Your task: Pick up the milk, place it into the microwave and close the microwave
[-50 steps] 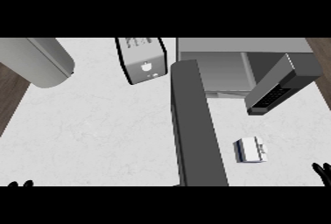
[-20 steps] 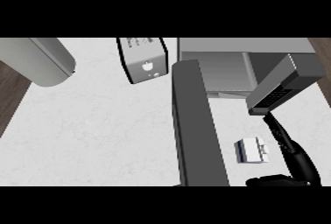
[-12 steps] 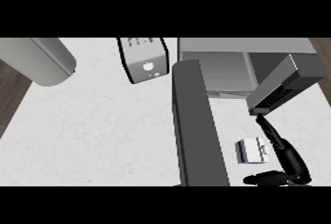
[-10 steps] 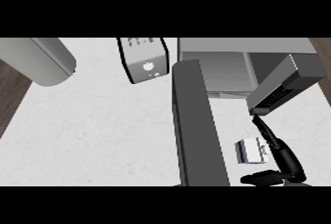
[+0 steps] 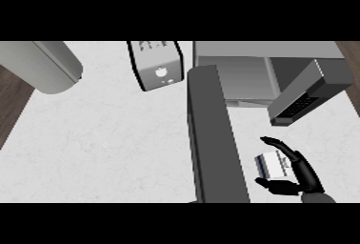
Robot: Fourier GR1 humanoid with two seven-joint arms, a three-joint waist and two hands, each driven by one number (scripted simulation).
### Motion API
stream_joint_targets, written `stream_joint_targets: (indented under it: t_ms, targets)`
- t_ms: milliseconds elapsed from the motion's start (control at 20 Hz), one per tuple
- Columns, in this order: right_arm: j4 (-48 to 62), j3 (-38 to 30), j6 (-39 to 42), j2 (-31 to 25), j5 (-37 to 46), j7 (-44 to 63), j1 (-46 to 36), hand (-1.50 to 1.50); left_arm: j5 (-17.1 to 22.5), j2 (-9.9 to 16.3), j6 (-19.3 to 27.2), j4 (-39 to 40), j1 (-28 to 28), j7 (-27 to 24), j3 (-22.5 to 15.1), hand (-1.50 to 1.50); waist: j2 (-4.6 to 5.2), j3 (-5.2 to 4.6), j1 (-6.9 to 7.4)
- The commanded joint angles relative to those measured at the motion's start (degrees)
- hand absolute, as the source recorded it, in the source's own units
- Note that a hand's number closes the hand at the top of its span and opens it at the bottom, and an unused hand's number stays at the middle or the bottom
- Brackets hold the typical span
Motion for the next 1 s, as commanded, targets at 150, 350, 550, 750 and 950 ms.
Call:
stream_joint_targets:
  t_ms: [150,350,550,750,950]
  targets:
    - [10.30,0.33,-11.92,-1.13,5.96,-7.21,-4.40,1.50,-1.60,-1.20,1.07,-0.38,-0.53,1.16,-1.18,-1.50,0.31,0.21,0.18]
    - [17.19,-1.42,-11.98,-4.41,6.05,-8.85,-7.45,1.50,0.51,-0.26,-1.56,-0.62,1.66,-0.74,0.26,-1.50,0.24,0.21,0.50]
    - [18.63,-0.10,-16.23,-1.74,6.61,-11.38,-8.74,1.50,-2.45,-0.72,-1.20,-0.65,3.45,-1.02,-2.10,-1.50,0.24,0.29,1.08]
    - [18.56,-1.71,-12.69,-1.31,3.31,-12.12,-11.58,1.50,1.22,0.19,-3.40,0.90,1.86,-1.73,1.06,-1.50,0.18,0.23,0.71]
    - [23.76,-4.17,-16.46,-0.48,2.37,-9.10,-18.08,1.50,2.11,0.79,-3.83,0.18,0.56,-0.75,2.07,-1.50,0.64,0.33,1.43]
